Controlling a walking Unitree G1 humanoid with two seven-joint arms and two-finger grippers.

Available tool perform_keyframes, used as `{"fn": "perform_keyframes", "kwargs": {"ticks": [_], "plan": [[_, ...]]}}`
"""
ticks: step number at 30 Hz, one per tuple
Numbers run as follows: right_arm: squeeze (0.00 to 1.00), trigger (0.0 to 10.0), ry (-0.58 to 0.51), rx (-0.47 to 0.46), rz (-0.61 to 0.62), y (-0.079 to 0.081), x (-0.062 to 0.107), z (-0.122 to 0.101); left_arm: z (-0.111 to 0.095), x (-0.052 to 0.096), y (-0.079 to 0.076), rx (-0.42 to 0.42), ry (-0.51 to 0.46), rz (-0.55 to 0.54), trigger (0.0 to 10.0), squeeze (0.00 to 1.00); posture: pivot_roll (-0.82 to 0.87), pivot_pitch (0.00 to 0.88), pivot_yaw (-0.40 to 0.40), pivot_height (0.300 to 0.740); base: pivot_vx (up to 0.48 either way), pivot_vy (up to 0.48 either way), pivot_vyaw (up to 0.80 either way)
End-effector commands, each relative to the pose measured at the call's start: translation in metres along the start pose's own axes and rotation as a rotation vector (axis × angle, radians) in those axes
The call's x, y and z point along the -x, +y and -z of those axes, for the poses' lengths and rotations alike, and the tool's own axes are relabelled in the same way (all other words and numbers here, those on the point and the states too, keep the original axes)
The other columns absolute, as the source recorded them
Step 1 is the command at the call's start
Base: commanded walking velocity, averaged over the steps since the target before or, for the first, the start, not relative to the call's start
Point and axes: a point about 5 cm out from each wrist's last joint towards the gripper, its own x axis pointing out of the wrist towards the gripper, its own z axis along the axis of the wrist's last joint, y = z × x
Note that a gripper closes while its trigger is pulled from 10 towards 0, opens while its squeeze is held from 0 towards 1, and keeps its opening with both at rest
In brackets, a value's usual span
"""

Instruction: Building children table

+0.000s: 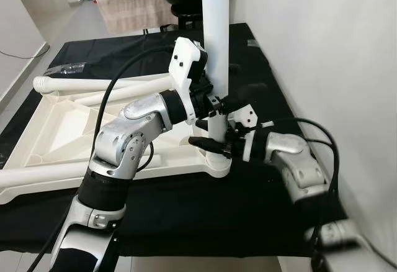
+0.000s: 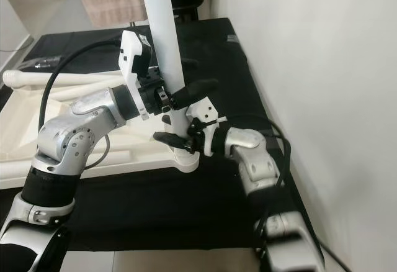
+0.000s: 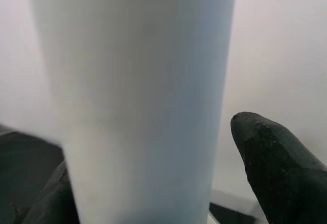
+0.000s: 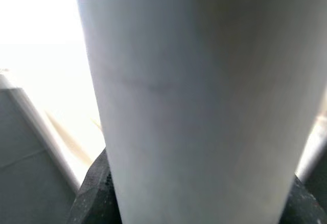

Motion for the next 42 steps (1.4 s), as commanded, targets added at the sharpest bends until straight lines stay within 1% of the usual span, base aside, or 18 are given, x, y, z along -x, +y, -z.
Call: {"fn": "perform_keyframes", "kwargs": {"ticks": [1, 2, 8, 9, 11, 12, 14, 15, 16, 17, 19, 22, 23, 24, 28, 32, 33, 42], "plan": [[0.0, 0.0, 0.287, -0.154, 0.246, 0.026, 0.016, 0.057, -0.004, 0.0, 0.0, -0.013, 0.007, -0.001, 10.0, 0.0, -0.06, 0.158, 0.054, 0.74, 0.0, 0.0, 0.0], [0.0, 0.0, 0.283, -0.148, 0.295, 0.035, 0.018, 0.055, -0.003, 0.002, 0.003, -0.013, 0.014, -0.017, 10.0, 0.0, -0.07, 0.152, 0.061, 0.74, 0.0, 0.0, 0.0], [0.0, 0.0, 0.253, -0.12, 0.283, 0.035, 0.014, 0.05, 0.0, 0.001, 0.004, -0.015, 0.029, -0.031, 10.0, 0.0, -0.07, 0.147, 0.061, 0.74, 0.0, 0.0, 0.0], [0.0, 0.0, 0.247, -0.107, 0.277, 0.031, 0.013, 0.048, 0.001, 0.001, 0.004, -0.01, 0.025, -0.032, 4.0, 0.0, -0.07, 0.149, 0.059, 0.74, 0.0, 0.0, 0.0], [0.0, 0.0, 0.247, -0.107, 0.277, 0.031, 0.013, 0.048, 0.001, 0.001, 0.004, -0.01, 0.025, -0.032, 4.0, 0.0, -0.07, 0.149, 0.059, 0.74, 0.0, 0.0, 0.0], [0.0, 8.9, 0.242, -0.093, 0.274, 0.028, 0.012, 0.046, 0.001, 0.001, 0.003, -0.004, 0.024, -0.027, 0.0, 0.0, -0.07, 0.146, 0.058, 0.74, 0.0, 0.0, 0.0], [0.0, 8.9, 0.242, -0.093, 0.274, 0.028, 0.012, 0.046, 0.001, 0.001, 0.003, -0.004, 0.024, -0.027, 0.0, 0.0, -0.07, 0.146, 0.058, 0.74, 0.0, 0.0, 0.0], [0.04, 10.0, 0.197, -0.076, 0.241, 0.023, 0.01, 0.038, 0.001, 0.001, 0.002, 0.002, 0.023, -0.022, 0.0, 0.0, -0.06, 0.145, 0.056, 0.74, 0.0, 0.0, 0.0], [0.04, 10.0, 0.197, -0.076, 0.241, 0.023, 0.01, 0.038, 0.001, 0.001, 0.002, 0.002, 0.023, -0.022, 0.0, 0.0, -0.06, 0.145, 0.056, 0.74, 0.0, 0.0, 0.0], [1.0, 10.0, 0.12, -0.069, 0.147, 0.017, 0.006, 0.025, 0.002, 0.001, 0.001, 0.006, 0.024, -0.015, 0.0, 0.0, -0.06, 0.138, 0.055, 0.74, 0.0, 0.0, 0.0], [1.0, 10.0, 0.12, -0.069, 0.147, 0.017, 0.006, 0.025, 0.002, 0.001, 0.001, 0.006, 0.024, -0.015, 0.0, 0.0, -0.06, 0.138, 0.055, 0.74, 0.0, 0.0, 0.0], [1.0, 10.0, -0.024, -0.021, -0.083, 0.002, 0.007, -0.005, 0.002, 0.0, 0.0, 0.009, 0.025, -0.007, 0.0, 0.0, -0.06, 0.13, 0.051, 0.74, 0.0, 0.0, 0.0], [1.0, 10.0, -0.024, -0.021, -0.083, 0.002, 0.007, -0.005, 0.002, 0.0, 0.0, 0.009, 0.025, -0.007, 0.0, 0.0, -0.06, 0.13, 0.051, 0.74, 0.0, 0.0, 0.0], [0.07, 10.0, -0.05, 0.033, -0.212, -0.003, 0.013, -0.018, 0.002, 0.0, -0.001, 0.011, 0.025, -0.003, 0.0, 0.0, -0.06, 0.128, 0.052, 0.74, 0.0, 0.0, 0.0], [0.0, 10.0, -0.019, 0.134, -0.393, -0.019, 0.015, -0.031, 0.003, -0.003, -0.003, 0.014, 0.024, 0.005, 0.0, 0.0, -0.06, 0.119, 0.048, 0.74, 0.0, 0.0, 0.0], [0.0, 10.0, -0.024, 0.125, -0.432, -0.023, 0.011, -0.035, 0.003, -0.004, -0.004, 0.014, 0.023, 0.009, 0.0, 0.0, -0.05, 0.113, 0.045, 0.74, 0.0, 0.0, 0.0], [0.0, 0.0, -0.014, 0.107, -0.501, -0.027, 0.001, -0.038, 0.004, -0.005, -0.005, 0.012, 0.023, 0.014, 0.0, 0.0, -0.04, 0.106, 0.043, 0.74, 0.0, 0.0, 0.0], [0.0, 0.0, 0.023, 0.073, -0.586, -0.027, -0.008, -0.031, 0.005, -0.004, -0.009, -0.005, 0.044, 0.024, 0.0, 0.0, -0.03, 0.1, 0.033, 0.74, 0.0, 0.0, 0.0]]}}
